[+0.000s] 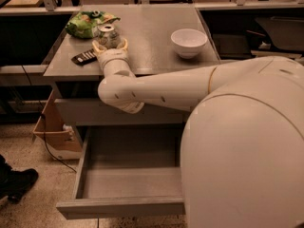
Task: Pick 7up can from middle drawer and place on counter
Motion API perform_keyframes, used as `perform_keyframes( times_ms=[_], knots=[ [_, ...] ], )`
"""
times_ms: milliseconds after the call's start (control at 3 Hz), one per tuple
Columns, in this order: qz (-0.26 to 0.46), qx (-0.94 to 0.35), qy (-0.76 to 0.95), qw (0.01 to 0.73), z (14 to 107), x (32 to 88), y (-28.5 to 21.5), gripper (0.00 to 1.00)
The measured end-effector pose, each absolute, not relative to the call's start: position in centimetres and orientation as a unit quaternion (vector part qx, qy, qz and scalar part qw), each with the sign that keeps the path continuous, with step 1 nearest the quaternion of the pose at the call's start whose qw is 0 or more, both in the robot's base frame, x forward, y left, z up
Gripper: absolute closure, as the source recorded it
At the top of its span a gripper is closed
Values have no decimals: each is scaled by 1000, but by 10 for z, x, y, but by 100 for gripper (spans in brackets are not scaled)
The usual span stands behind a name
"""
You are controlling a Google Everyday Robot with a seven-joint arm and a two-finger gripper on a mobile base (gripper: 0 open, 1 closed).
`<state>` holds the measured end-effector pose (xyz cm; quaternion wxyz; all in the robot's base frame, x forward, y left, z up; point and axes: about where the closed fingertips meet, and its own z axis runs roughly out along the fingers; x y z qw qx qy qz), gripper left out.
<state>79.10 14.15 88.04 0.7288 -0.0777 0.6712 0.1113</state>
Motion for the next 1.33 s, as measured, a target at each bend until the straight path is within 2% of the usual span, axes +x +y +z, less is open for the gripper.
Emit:
perform_keyframes(
  times_ms=[333,1000,1333],
  knots=[
    [104,-61,669,733,869,792,128,0],
    [104,-70,654,746,888,780,103,0],
    [102,-102,637,757,924,763,71,0]
  ],
)
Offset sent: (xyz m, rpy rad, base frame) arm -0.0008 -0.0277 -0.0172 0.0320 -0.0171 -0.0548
